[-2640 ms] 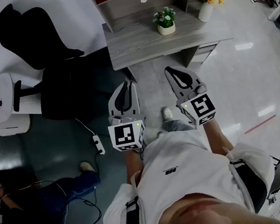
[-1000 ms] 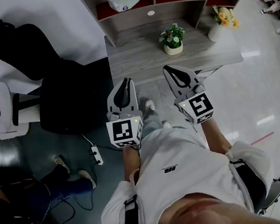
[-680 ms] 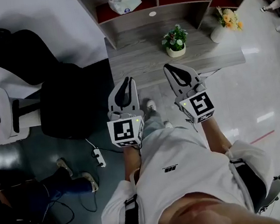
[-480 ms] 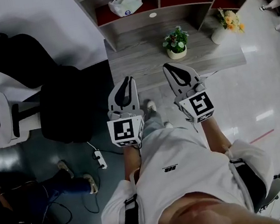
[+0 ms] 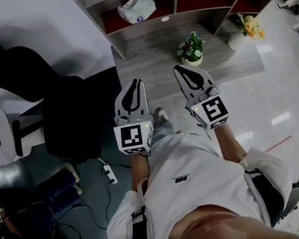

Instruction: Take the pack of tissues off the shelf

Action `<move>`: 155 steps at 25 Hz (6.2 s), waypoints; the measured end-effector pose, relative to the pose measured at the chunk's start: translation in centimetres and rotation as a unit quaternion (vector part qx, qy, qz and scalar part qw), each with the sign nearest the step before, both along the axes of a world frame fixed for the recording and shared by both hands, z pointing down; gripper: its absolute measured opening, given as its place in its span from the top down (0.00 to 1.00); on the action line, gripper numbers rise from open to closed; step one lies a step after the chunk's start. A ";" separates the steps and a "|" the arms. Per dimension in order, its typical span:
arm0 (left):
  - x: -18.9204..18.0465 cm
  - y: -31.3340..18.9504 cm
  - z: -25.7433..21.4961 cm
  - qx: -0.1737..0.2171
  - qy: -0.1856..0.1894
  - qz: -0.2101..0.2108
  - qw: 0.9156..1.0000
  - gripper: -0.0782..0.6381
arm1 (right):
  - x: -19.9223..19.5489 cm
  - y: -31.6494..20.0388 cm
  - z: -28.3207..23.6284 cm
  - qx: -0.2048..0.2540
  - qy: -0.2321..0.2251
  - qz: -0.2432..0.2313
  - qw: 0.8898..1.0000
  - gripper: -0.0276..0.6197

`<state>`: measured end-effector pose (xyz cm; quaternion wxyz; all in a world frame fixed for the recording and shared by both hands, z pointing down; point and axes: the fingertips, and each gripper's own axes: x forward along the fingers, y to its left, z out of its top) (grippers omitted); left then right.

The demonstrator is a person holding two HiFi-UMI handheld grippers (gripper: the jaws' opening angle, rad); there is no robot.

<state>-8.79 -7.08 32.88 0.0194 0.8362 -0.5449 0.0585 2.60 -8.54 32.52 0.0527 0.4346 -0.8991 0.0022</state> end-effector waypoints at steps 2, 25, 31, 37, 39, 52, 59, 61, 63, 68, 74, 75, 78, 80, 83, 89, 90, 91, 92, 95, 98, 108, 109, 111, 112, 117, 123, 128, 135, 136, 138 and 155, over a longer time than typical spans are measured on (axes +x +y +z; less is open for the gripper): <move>-0.2 -0.9 0.0 0.000 -0.001 0.005 1.000 0.84 | -0.1 -0.8 0.2 -0.001 0.004 0.005 1.000 0.92; -2.8 -10.8 1.4 -0.009 0.001 0.052 0.999 0.84 | -4.0 -8.9 0.7 -0.009 0.019 0.044 0.999 0.92; -2.4 -13.1 1.8 -0.014 -0.001 0.059 0.998 0.84 | -4.1 -10.8 1.0 -0.014 0.021 0.046 0.999 0.92; -2.4 -15.9 2.3 -0.020 -0.005 0.043 0.999 0.84 | -4.2 -13.1 1.5 -0.016 0.022 0.031 0.999 0.92; -2.3 -16.8 2.5 -0.021 -0.006 0.037 0.999 0.84 | -4.0 -14.0 1.9 -0.024 0.022 0.027 0.999 0.92; -1.4 -21.8 4.6 -0.044 -0.010 0.012 0.999 0.84 | -3.7 -18.3 4.1 -0.057 0.033 -0.006 0.998 0.92; -1.2 -23.8 5.4 -0.053 -0.014 0.001 0.998 0.84 | -3.6 -20.2 4.5 -0.053 0.023 -0.015 0.998 0.92; -1.2 -24.3 5.7 -0.056 -0.016 -0.001 0.998 0.84 | -3.7 -20.6 4.6 -0.055 0.025 -0.017 0.998 0.92; -1.0 -24.7 6.1 -0.060 -0.017 -0.001 0.998 0.83 | -3.6 -21.0 4.7 -0.056 0.025 -0.017 0.998 0.92; -0.5 -25.5 6.9 -0.072 -0.018 0.000 0.997 0.74 | -3.7 -21.3 4.6 -0.057 0.012 -0.026 0.998 0.92; -0.4 -26.7 7.7 -0.078 -0.017 -0.006 0.997 0.74 | -3.2 -22.1 5.3 -0.064 0.013 -0.023 0.998 0.92; -0.4 -26.9 7.8 -0.080 -0.017 -0.008 0.997 0.74 | -3.1 -22.2 5.5 -0.065 0.013 -0.023 0.998 0.92; -0.6 -27.4 8.2 -0.083 -0.015 -0.013 0.996 0.74 | -3.0 -22.5 5.7 -0.066 0.014 -0.023 0.997 0.92; -0.7 -27.7 8.3 -0.084 -0.012 -0.016 0.996 0.74 | -2.8 -22.6 5.8 -0.067 0.014 -0.022 0.997 0.92; -0.9 -28.0 8.4 -0.088 -0.007 -0.024 0.996 0.75 | -2.7 -22.9 5.8 -0.069 0.016 -0.022 0.997 0.92; -1.2 -28.5 8.7 -0.092 0.001 -0.028 0.995 0.81 | -2.8 -23.1 5.8 -0.068 0.017 -0.023 0.997 0.92; -1.2 -28.5 8.8 -0.093 0.002 -0.027 0.995 0.81 | -2.8 -23.1 5.9 -0.068 0.017 -0.023 0.997 0.92; -1.2 -28.6 8.8 -0.093 0.003 -0.026 0.995 0.82 | -2.8 -23.1 5.9 -0.069 0.017 -0.023 0.997 0.92; -1.1 -28.6 8.9 -0.094 0.004 -0.024 0.995 0.82 | -2.8 -23.0 5.9 -0.069 0.018 -0.022 0.997 0.92; -1.0 -28.7 9.0 -0.096 0.006 -0.017 0.995 0.84 | -2.7 -22.9 5.9 -0.069 0.018 -0.021 0.997 0.92; -0.9 -28.6 9.0 -0.098 0.013 -0.010 0.995 0.85 | -2.6 -22.9 5.9 -0.068 0.019 -0.019 0.997 0.92; -1.2 -27.0 8.8 -0.099 0.029 -0.003 0.995 0.85 | -3.2 -21.5 5.7 -0.065 0.018 -0.018 0.998 0.92; -1.3 -26.8 8.8 -0.099 0.031 -0.003 0.995 0.85 | -3.3 -21.3 5.6 -0.064 0.019 -0.018 0.998 0.92; -1.4 -26.3 8.7 -0.098 0.034 -0.002 0.995 0.85 | -3.4 -20.8 5.6 -0.062 0.019 -0.017 0.998 0.92; -1.4 -26.1 8.7 -0.098 0.035 -0.002 0.995 0.85 | -3.5 -20.6 5.6 -0.061 0.019 -0.017 0.998 0.92; -1.4 -25.0 8.6 -0.100 0.041 0.002 0.994 0.85 | -3.5 -19.5 5.6 -0.064 0.019 -0.012 0.998 0.92; -1.6 -23.3 8.6 -0.103 0.048 0.011 0.993 0.85 | -3.5 -17.9 6.0 -0.070 0.025 -0.005 0.997 0.92; -1.4 -22.0 8.7 -0.106 0.051 0.017 0.993 0.85 | -3.4 -16.9 5.7 -0.062 0.018 0.001 0.998 0.92; -1.2 -19.8 9.5 -0.116 0.052 0.023 0.992 0.85 | -3.4 -15.0 6.1 -0.068 0.019 0.004 0.998 0.92; -1.1 -19.4 9.7 -0.117 0.052 0.024 0.991 0.85 | -3.4 -14.7 6.3 -0.068 0.019 0.004 0.997 0.92; -1.0 -18.8 10.1 -0.121 0.052 0.026 0.991 0.85 | -3.4 -14.1 6.6 -0.071 0.018 0.005 0.997 0.92; -0.3 -14.5 16.9 -0.177 0.047 0.036 0.982 0.85 | -2.8 -10.4 12.0 -0.111 0.029 0.016 0.993 0.92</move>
